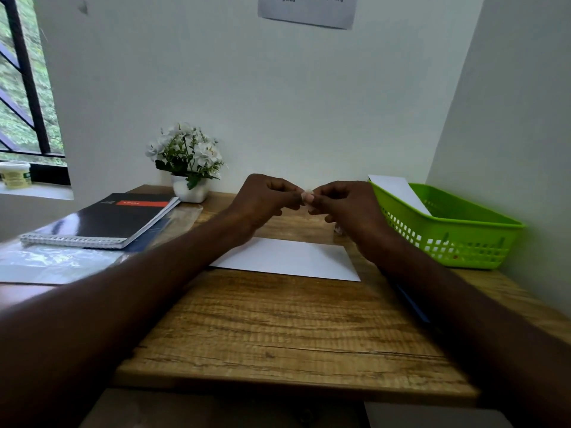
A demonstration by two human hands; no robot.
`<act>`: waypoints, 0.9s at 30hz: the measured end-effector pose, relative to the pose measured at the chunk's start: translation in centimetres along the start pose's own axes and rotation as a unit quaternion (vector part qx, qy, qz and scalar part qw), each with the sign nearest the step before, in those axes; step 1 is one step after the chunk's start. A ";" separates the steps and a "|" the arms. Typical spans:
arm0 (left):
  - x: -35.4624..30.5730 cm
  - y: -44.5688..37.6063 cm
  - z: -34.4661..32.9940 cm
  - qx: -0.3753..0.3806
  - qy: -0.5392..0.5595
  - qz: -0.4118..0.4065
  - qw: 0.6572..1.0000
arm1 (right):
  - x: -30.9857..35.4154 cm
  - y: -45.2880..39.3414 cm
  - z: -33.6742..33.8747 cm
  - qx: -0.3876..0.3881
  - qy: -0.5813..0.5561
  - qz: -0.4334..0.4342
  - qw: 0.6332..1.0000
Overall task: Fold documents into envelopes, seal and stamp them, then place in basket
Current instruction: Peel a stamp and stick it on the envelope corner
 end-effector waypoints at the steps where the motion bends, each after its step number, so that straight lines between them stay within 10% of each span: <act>1: 0.1 0.0 0.0 0.000 0.004 0.004 1.000 | -0.2 0.0 0.1 0.004 -0.030 -0.012 0.999; 27: -0.2 -0.3 0.6 -0.029 -0.004 -0.015 0.999 | -1.0 0.3 -0.5 0.025 -0.119 -0.095 0.988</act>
Point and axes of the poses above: each hand's wrist, its own y-axis away from the middle knuckle, its own z-axis out of the back of the hand, x = y × z, the point moved 9 cm from there along -y, towards the middle knuckle, and after that the axes turned 12 degrees about y, right-handed, at the moved point
